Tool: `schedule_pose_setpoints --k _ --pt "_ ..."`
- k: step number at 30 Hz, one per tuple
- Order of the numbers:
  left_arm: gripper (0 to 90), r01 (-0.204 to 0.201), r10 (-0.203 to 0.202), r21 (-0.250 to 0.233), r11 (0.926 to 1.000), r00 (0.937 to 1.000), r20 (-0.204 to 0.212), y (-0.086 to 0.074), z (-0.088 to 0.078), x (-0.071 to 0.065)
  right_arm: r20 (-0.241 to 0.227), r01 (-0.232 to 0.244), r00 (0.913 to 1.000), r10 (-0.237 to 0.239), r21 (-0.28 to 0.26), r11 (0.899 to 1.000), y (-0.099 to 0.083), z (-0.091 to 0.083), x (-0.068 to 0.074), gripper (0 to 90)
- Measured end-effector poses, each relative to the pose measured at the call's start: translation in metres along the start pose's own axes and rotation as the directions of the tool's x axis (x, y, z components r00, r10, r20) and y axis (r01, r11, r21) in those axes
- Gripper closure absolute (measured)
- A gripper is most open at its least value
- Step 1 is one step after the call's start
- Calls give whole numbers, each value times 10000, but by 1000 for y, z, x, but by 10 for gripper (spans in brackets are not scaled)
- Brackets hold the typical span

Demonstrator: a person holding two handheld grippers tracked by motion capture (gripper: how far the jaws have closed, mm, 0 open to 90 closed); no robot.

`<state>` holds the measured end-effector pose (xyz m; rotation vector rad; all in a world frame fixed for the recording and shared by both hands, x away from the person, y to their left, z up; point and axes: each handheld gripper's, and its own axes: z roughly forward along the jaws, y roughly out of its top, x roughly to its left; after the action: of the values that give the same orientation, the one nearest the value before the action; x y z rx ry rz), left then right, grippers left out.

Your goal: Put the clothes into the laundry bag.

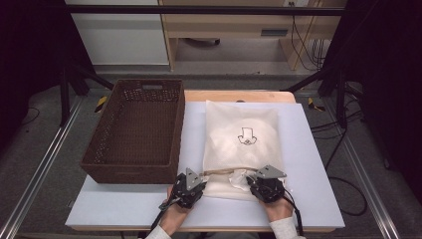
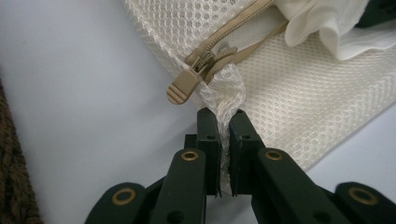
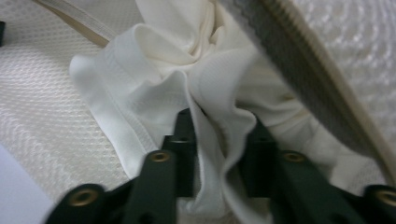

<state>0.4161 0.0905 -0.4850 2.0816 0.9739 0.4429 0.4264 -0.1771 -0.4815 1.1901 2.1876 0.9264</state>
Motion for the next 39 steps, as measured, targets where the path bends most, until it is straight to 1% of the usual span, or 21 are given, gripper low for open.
schedule_pose_setpoints --k 1,3,4,7,10,12,14,17,20,22,23,25,26,28,29,30,31,32,35,37,39 --pt "845 -74 74 13 10000 10000 36 0 -2 -1 -136 52 9999 -51 62 10000 3 0 -1 835" --pt "845 -170 170 -2 9999 9998 118 0 -4 -3 -203 50 9998 -45 220 9997 10 1 -3 851" --pt "845 -232 232 -11 9997 9997 117 -1 -5 -3 -231 165 9996 -160 215 9996 14 2 -4 854" --pt "844 -280 279 95 9996 9995 170 -3 -4 -1 -9 404 9992 -404 217 9989 27 2 -1 852" --pt "844 -267 265 135 9996 9995 185 -3 -4 0 117 219 9997 -218 -107 9997 40 7 -3 851" --pt "844 -288 285 140 9995 9993 234 -4 -4 1 80 -53 10000 54 -167 9998 48 11 -5 851" --pt "845 -285 282 123 9995 9993 258 -4 -4 1 212 -4 9998 15 -506 9987 53 15 -8 850" --pt "844 -394 389 169 9991 9989 258 -4 -4 1 562 -132 9983 177 -784 9968 55 30 -14 851" --pt "844 -391 387 149 9991 9988 294 -4 -4 2 1179 -70 9929 169 -842 9964 46 53 -19 849" --pt "844 -357 355 79 9993 9989 316 -5 -4 2 1643 135 9864 16 -907 9958 45 61 -18 845" --pt "843 -373 371 65 9993 9988 323 -5 -4 2 1752 267 9845 -102 -919 9954 46 62 -16 841" --pt "842 -380 378 55 9993 9988 325 -5 -4 2 1617 245 9868 -90 -944 9952 45 61 -17 808" --pt "841 -387 385 48 9992 9987 319 -5 -4 2 1432 89 9897 39 -881 9961 45 58 -17 772" --pt "839 -382 380 47 9993 9988 323 -5 -4 2 1062 5 9943 69 -695 9976 46 50 -16 660" --pt "838 -351 349 47 9994 9988 336 -5 -3 2 956 85 9954 -23 -646 9979 46 45 -14 608" --pt "837 -333 331 41 9994 9989 339 -5 -3 2 1062 398 9938 -321 -709 9967 46 37 -11 545" --pt "837 -321 319 47 9995 9989 348 -5 -3 2 1122 582 9925 -489 -819 9949 46 31 -9 503" --pt "836 -328 326 44 9995 9989 344 -5 -3 2 1053 708 9927 -593 -1091 9915 44 23 -6 470" --pt "834 -382 381 46 9993 9988 320 -5 -3 2 469 568 9976 -509 -1355 9891 40 1 -2 419" --pt "833 -388 386 48 9992 9988 316 -5 -3 2 160 372 9993 -353 -1455 9887 36 -6 1 436" --pt "832 -361 360 43 9993 9988 325 -5 -3 2 83 306 9995 -298 -1422 9894 34 -6 5 473"
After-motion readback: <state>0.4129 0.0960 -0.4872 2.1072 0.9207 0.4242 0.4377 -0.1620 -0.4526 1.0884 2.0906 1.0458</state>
